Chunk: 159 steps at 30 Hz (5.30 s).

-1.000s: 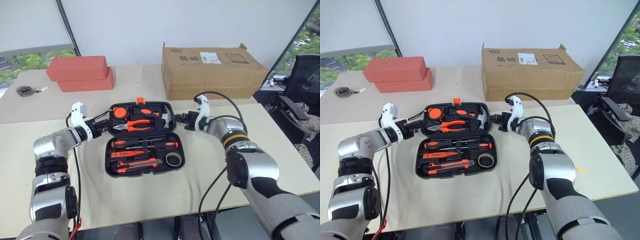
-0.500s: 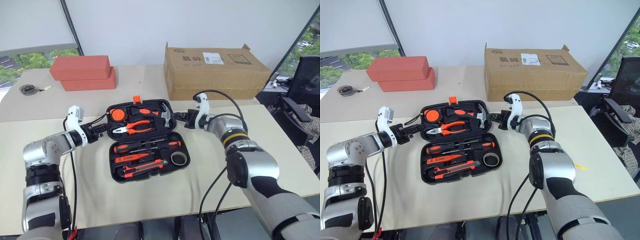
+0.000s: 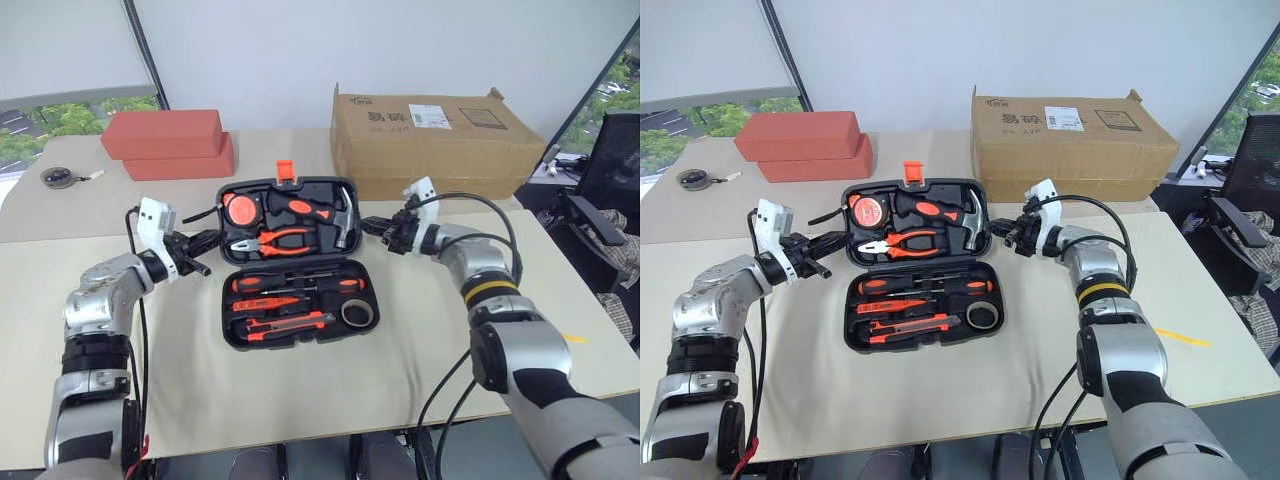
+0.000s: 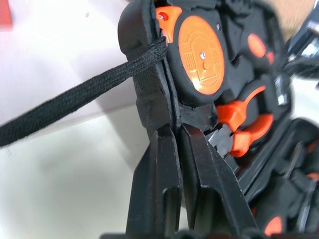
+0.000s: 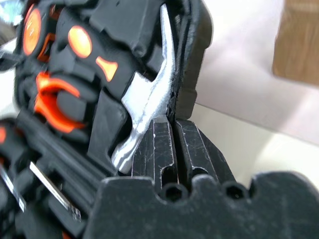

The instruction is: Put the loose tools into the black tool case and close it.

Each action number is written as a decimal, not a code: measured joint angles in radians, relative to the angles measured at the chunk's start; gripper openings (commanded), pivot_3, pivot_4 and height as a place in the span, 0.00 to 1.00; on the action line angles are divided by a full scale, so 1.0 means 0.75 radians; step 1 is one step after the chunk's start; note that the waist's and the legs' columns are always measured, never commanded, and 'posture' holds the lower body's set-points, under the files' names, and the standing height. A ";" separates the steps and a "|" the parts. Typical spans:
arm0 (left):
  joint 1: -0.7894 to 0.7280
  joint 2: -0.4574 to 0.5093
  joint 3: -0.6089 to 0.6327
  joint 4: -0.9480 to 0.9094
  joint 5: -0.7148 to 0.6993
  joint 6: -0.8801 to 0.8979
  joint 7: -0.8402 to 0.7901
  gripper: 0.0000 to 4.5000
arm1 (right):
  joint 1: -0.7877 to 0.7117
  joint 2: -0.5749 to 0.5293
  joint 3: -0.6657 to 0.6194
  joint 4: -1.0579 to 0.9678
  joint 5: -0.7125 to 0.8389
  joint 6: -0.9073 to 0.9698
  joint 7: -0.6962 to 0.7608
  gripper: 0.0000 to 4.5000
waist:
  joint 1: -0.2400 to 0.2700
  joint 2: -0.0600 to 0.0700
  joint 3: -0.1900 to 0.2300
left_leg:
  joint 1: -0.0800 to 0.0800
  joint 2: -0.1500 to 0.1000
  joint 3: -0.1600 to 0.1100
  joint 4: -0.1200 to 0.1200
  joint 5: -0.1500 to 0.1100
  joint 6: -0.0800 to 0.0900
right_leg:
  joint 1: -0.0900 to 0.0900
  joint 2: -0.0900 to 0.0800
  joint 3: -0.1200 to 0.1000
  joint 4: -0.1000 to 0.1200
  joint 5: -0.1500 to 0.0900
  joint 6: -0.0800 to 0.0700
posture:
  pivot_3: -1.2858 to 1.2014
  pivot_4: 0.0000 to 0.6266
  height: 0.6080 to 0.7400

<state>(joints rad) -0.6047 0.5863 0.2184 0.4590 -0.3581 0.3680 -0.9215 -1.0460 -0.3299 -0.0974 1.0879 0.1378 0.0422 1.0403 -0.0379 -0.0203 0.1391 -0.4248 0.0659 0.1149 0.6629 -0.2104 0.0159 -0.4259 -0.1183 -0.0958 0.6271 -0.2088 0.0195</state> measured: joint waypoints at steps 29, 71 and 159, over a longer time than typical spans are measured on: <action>0.275 0.070 -0.030 0.061 0.209 -1.022 -0.050 0.18 | 0.332 -0.073 0.125 -0.188 -0.105 -1.106 0.121 0.19 | -0.007 0.001 0.001 | 0.011 0.003 0.004 0.000 -0.005 0.008 | 0.002 0.000 0.001 0.001 0.000 0.000 | 0.52 0.24 0.80; -0.177 -0.177 -0.314 0.101 0.191 -0.401 0.017 0.72 | 0.638 -0.130 0.330 -1.147 -0.010 0.239 -0.273 0.51 | 0.044 -0.006 0.001 | 0.008 0.001 0.005 0.004 -0.004 0.013 | 0.002 -0.003 -0.001 0.000 -0.002 -0.005 | 0.52 0.24 0.80; -0.107 -0.245 -0.444 0.021 0.396 -0.402 0.148 0.73 | 0.695 0.314 0.525 -1.342 -0.112 0.848 -0.832 0.02 | 0.037 -0.003 -0.008 | 0.020 0.004 -0.007 0.002 -0.010 0.005 | 0.004 -0.008 -0.001 -0.003 -0.007 0.002 | 0.52 0.24 0.80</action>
<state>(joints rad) -0.6847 0.4027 -0.1148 0.4744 -0.0613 0.0665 -0.8106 -0.5246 -0.0947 0.2965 0.0817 0.0535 0.6778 0.4159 -0.0104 -0.0222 0.1333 -0.4096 0.0686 0.1100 0.6646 -0.2179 0.0192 -0.4229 -0.1243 -0.0966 0.6248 -0.2137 0.0209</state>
